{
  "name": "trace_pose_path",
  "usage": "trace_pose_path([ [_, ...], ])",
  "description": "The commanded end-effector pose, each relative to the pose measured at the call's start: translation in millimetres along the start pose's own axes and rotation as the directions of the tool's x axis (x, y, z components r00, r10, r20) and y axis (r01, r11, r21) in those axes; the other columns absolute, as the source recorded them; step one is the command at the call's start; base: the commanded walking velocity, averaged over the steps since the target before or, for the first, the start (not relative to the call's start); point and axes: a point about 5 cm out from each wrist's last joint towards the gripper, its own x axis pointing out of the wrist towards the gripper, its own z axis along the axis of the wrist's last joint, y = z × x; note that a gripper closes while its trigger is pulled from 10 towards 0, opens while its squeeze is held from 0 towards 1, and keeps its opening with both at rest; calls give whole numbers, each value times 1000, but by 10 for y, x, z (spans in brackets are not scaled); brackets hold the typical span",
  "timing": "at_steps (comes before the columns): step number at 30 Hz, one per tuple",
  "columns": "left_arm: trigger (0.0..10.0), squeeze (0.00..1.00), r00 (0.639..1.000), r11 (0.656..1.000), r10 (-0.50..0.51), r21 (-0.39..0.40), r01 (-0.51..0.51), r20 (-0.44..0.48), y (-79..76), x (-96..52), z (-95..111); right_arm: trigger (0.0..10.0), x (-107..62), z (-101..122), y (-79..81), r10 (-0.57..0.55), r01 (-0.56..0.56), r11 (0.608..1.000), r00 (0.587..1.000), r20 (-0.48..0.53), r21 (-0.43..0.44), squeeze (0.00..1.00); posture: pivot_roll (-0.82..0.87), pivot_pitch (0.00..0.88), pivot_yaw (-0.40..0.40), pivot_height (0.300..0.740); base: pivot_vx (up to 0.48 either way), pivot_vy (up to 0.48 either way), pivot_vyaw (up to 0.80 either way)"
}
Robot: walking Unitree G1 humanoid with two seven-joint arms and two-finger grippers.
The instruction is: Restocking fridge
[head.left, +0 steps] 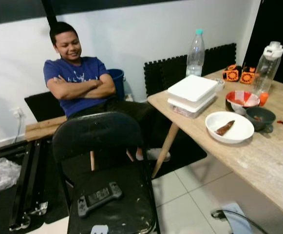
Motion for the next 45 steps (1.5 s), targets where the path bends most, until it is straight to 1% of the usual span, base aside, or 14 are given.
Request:
trace_pose_path([
  [1,10000,0,1000,1000,12,-9,-12,-9,34,-12,-32,10000,31,165,73,52,-50,998,997,54,-29,0,-87,0,37,740,0,0,0],
  [8,10000,0,1000,1000,9,-9,-9,-6,19,-7,-23,10000,36,967,211,262,-253,965,911,318,-70,94,-89,0,32,740,0,0,0],
  [9,10000,0,1000,1000,8,-9,-8,-5,14,-5,-18,10000,17,1066,246,321,-311,946,879,352,-86,863,-89,0,32,740,0,0,0],
  [10,10000,0,1000,1000,7,-10,-7,-3,8,-3,-12,10000,-8,1162,274,376,-364,925,843,385,-108,1000,-89,0,32,740,0,0,0],
  [15,10000,0,1000,1000,5,-11,-5,1,-7,3,1,10000,-117,1497,287,496,-488,858,708,503,-160,1000,-86,0,29,740,0,0,0],
  [17,10000,0,1000,1000,5,-11,-5,1,-7,3,1,10000,-117,1497,287,496,-488,858,708,503,-160,1000,-86,0,29,740,0,0,0],
  [19,10000,0,1000,1000,3,-11,-3,2,-16,5,3,10000,-236,1782,253,550,-550,810,587,594,-206,1000,-87,0,29,740,0,0,0],
  [21,10000,0,1000,1000,3,-11,-3,2,-16,5,3,10000,-236,1782,253,550,-550,810,587,594,-206,1000,-87,0,29,740,0,0,0],
  [24,10000,0,1000,1000,2,-10,-2,1,-27,7,-1,10000,-416,2199,93,512,-526,818,481,712,-233,1000,-84,0,26,740,0,0,0],
  [33,10000,0,1000,1000,4,-7,-4,0,-20,2,-15,10000,-521,2482,-85,444,-373,887,529,723,-272,1000,-84,0,22,740,0,0,0],
  [38,10000,0,1000,1000,25,-11,-25,-9,52,-29,-95,10000,-765,2945,-457,233,42,940,648,725,-339,1000,-66,0,10,740,0,0,0],
  [42,10000,0,999,999,33,-9,-33,-19,88,-47,-142,10000,-853,3052,-578,159,154,928,660,735,-338,969,-61,0,8,740,0,0,0],
  [43,10000,0,999,999,37,-10,-38,-25,110,-59,-172,10000,-889,3085,-640,123,196,923,665,737,-331,122,-59,0,6,740,0,0,0],
  [45,10000,0,999,999,42,-11,-42,-30,130,-70,-201,10000,-910,3098,-691,103,232,910,677,728,-345,0,-56,0,5,740,0,0,0],
])
